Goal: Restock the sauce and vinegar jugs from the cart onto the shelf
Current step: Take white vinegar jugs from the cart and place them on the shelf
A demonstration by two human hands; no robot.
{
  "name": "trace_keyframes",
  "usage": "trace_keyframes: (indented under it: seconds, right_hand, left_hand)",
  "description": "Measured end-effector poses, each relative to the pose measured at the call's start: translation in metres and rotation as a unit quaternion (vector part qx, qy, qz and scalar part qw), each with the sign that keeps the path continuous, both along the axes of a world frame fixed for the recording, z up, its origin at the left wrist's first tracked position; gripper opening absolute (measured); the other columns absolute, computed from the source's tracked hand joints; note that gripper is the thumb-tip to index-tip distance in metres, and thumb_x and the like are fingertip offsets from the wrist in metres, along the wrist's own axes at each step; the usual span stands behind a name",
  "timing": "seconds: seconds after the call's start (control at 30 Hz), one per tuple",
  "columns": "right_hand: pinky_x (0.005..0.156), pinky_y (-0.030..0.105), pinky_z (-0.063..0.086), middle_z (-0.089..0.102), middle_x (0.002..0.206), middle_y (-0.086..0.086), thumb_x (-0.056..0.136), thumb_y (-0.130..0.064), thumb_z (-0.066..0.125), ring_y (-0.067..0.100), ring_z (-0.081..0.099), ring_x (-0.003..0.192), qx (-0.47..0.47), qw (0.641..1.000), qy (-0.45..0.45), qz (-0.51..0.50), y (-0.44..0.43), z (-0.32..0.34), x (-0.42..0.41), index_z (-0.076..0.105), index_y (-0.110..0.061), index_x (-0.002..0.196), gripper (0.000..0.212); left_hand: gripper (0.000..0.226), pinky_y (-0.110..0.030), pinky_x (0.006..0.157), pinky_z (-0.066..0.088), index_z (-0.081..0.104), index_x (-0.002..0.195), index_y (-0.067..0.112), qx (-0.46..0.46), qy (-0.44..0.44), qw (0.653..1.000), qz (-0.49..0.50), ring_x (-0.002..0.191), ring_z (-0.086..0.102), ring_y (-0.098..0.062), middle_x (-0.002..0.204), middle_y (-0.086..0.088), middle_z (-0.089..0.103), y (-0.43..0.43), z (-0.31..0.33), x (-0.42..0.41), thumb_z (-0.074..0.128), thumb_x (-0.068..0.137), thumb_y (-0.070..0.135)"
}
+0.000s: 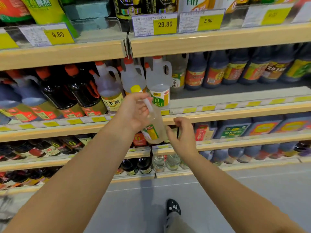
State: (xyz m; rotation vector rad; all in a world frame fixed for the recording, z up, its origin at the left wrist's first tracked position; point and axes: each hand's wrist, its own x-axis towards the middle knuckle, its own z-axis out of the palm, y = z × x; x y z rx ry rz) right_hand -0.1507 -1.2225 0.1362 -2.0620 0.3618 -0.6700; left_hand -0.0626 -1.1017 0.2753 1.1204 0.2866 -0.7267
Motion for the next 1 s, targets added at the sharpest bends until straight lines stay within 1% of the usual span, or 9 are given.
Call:
trace_keyframes:
  seconds: [0.1,0.23,0.4,0.53,0.63,0.73,0.83,0.93,1.0]
  right_hand:
    - [0.091,0.032,0.042,0.052,0.118,0.003,0.078,-0.046,0.065,0.016,0.047,0.108,-0.056,0.998,0.021,0.01,0.035,-0.011,-0.02,0.047,-0.01,0.125,0.062]
    - [0.101,0.048,0.039,0.046,0.134,0.013,0.07,-0.041,0.077,0.03,0.043,0.125,-0.043,0.992,0.012,-0.116,0.053,-0.006,-0.021,0.037,-0.002,0.137,0.087]
    - [0.101,0.044,0.037,0.049,0.129,0.01,0.068,-0.059,0.051,0.028,0.042,0.122,0.001,0.97,0.006,-0.244,0.054,0.018,-0.022,0.04,-0.007,0.134,0.085]
    - [0.09,0.035,0.041,0.056,0.114,0.003,0.061,-0.048,0.07,0.024,0.051,0.108,-0.045,0.977,-0.015,-0.208,0.026,0.021,-0.03,0.048,-0.01,0.123,0.076]
    - [0.09,0.033,0.04,0.056,0.118,0.004,0.059,-0.045,0.077,0.024,0.051,0.11,-0.044,0.982,-0.029,-0.182,0.003,0.019,-0.04,0.046,-0.011,0.126,0.081]
    - [0.088,0.044,0.048,0.054,0.12,0.001,0.056,-0.042,0.084,0.022,0.051,0.113,-0.013,0.985,-0.019,-0.17,-0.022,0.018,-0.045,0.044,-0.016,0.129,0.086]
    - [0.085,0.047,0.05,0.055,0.116,-0.004,0.052,-0.047,0.082,0.02,0.052,0.11,0.0,0.985,-0.031,-0.169,-0.054,0.023,-0.039,0.045,-0.024,0.125,0.085]
    - [0.084,0.039,0.051,0.055,0.113,-0.015,0.051,-0.05,0.081,0.011,0.052,0.106,-0.012,0.986,-0.051,-0.159,-0.083,0.033,-0.019,0.045,-0.031,0.123,0.083]
    - [0.079,0.025,0.051,0.048,0.111,-0.033,0.051,-0.049,0.081,-0.003,0.048,0.102,0.019,0.989,-0.073,-0.127,-0.1,0.039,0.0,0.038,-0.049,0.117,0.079]
  left_hand:
    - [0.043,-0.033,0.102,0.04,0.052,0.123,-0.003,-0.096,0.067,0.993,-0.006,0.116,0.052,-0.023,0.117,-0.011,0.051,-0.013,0.011,-0.023,0.054,0.085,0.018]
    - [0.059,-0.042,0.107,0.035,0.03,0.14,-0.007,-0.177,0.111,0.978,0.019,0.138,0.031,-0.032,0.143,-0.018,0.037,-0.026,0.026,-0.057,0.051,0.088,0.014]
    - [0.052,-0.045,0.101,0.038,0.037,0.137,-0.001,-0.214,0.124,0.968,0.046,0.139,0.029,-0.03,0.144,-0.012,0.041,-0.039,0.045,-0.094,0.05,0.088,0.01]
    - [0.04,-0.041,0.107,0.032,0.052,0.121,-0.013,-0.192,0.108,0.974,-0.051,0.138,0.032,-0.027,0.13,-0.014,0.051,-0.03,0.053,-0.108,0.043,0.092,0.014]
    - [0.044,-0.042,0.094,0.043,0.052,0.13,0.005,-0.114,0.048,0.982,-0.14,0.126,0.043,-0.024,0.128,-0.008,0.052,-0.019,0.048,-0.105,0.049,0.087,0.014]
    - [0.028,-0.042,0.108,0.032,0.065,0.109,0.013,-0.001,-0.009,0.991,-0.132,0.121,0.047,-0.019,0.117,-0.002,0.06,-0.015,0.029,-0.084,0.051,0.085,0.014]
    - [0.021,-0.039,0.102,0.03,0.065,0.1,0.017,0.083,-0.034,0.989,-0.114,0.117,0.05,-0.016,0.112,0.002,0.062,-0.023,-0.002,-0.06,0.048,0.087,0.013]
    - [0.03,-0.034,0.092,0.034,0.062,0.112,0.02,0.225,-0.142,0.954,-0.136,0.116,0.048,-0.018,0.128,-0.003,0.054,-0.044,-0.038,-0.036,0.048,0.088,0.009]
    - [0.041,-0.025,0.083,0.039,0.054,0.127,0.02,0.327,-0.251,0.896,-0.167,0.108,0.049,-0.017,0.131,-0.004,0.05,-0.057,-0.059,-0.019,0.047,0.088,0.009]
